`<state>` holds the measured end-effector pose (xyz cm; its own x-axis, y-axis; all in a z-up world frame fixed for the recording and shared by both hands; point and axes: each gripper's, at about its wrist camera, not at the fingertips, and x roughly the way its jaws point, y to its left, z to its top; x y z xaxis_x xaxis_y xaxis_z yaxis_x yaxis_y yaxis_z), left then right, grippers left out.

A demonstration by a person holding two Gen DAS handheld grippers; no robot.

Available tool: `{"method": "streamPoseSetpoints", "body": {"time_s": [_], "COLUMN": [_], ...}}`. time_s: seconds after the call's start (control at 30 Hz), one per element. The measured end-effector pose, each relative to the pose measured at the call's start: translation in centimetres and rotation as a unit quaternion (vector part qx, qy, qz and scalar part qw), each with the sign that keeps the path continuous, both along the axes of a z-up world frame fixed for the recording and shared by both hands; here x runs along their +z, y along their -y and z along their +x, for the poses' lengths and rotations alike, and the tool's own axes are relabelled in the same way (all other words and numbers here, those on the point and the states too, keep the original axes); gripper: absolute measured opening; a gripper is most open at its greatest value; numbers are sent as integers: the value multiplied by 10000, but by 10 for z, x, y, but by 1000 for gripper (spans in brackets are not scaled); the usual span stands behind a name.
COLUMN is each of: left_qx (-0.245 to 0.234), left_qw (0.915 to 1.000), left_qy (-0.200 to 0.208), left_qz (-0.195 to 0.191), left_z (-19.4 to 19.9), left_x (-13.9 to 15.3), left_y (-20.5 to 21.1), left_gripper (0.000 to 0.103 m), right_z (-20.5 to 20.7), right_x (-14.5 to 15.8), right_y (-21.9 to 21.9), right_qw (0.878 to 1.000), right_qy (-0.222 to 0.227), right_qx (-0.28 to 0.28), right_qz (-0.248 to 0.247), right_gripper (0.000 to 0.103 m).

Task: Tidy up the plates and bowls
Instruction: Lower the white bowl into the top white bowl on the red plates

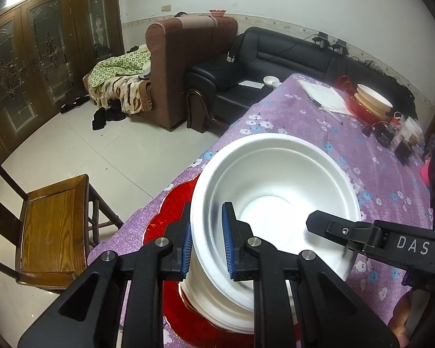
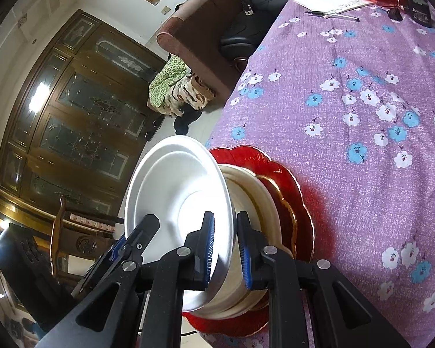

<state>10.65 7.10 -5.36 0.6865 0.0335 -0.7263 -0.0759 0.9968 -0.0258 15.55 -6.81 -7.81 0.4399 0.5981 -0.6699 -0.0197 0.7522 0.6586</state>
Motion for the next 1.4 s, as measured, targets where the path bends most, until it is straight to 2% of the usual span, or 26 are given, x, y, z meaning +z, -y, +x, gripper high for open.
{"method": "streamPoseSetpoints", "body": {"time_s": [0.47, 0.83, 0.93, 1.1, 1.4], "left_qx": [74, 6, -90, -260, -665], "left_qw": [9998, 9991, 9983, 9978, 9935], "left_qy": [-148, -334, -407, -431, -699], "left_qz": [74, -245, -411, -441, -604], "left_z": [12, 16, 14, 7, -7], "left_x": [-8, -8, -6, -3, -4], "left_y": [-1, -15, -18, -15, -15], "left_gripper": [15, 15, 15, 15, 15], "right_z": [17, 15, 11, 4, -12], "right_x": [-10, -5, -2, 3, 11], "right_y": [-1, -2, -1, 4, 6], "right_qw": [9999, 9997, 9994, 9992, 9997], "right_qy": [-96, -177, -217, -205, -224], "right_qx": [60, 86, 88, 60, 45], "right_qz": [77, 172, 259, 333, 73], "right_gripper": [18, 19, 19, 21, 21]}}
